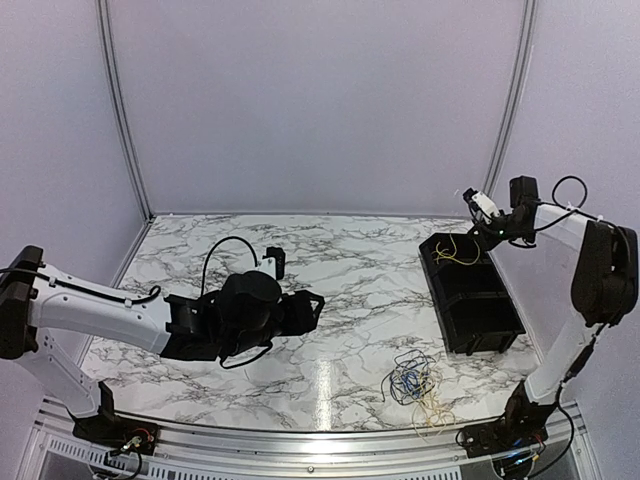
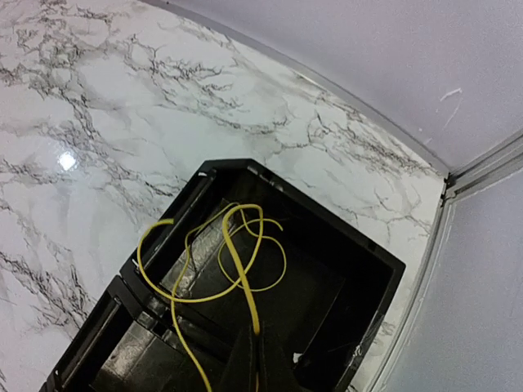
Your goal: Untangle the cables
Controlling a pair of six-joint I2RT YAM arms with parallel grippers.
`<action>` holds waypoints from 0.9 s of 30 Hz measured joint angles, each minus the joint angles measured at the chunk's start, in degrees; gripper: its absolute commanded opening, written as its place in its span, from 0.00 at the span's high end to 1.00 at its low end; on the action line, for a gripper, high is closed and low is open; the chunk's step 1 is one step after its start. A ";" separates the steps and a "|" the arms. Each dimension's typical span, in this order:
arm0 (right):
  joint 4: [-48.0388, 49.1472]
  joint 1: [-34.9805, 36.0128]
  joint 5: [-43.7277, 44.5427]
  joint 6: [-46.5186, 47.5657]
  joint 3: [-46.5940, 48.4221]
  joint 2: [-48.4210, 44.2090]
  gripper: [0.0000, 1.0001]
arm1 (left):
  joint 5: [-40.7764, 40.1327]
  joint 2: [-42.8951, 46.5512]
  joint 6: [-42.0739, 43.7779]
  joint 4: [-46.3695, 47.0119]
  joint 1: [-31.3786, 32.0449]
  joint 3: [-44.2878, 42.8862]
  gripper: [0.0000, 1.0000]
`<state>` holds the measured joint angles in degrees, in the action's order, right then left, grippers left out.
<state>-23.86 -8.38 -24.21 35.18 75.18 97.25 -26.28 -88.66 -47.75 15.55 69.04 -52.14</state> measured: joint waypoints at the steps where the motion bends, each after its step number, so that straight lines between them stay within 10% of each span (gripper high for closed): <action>1: -1.01 0.00 0.85 0.66 0.02 0.68 1.00 | -0.20 0.13 -0.24 0.00 0.00 0.28 0.39; 27: -9.64 0.00 10.86 -2.58 17.38 16.02 1.00 | -0.13 0.22 -3.72 -0.52 0.24 1.18 0.39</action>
<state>-33.50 -8.38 -13.34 32.60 92.55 113.27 -26.41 -88.44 -51.46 15.03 69.28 -50.96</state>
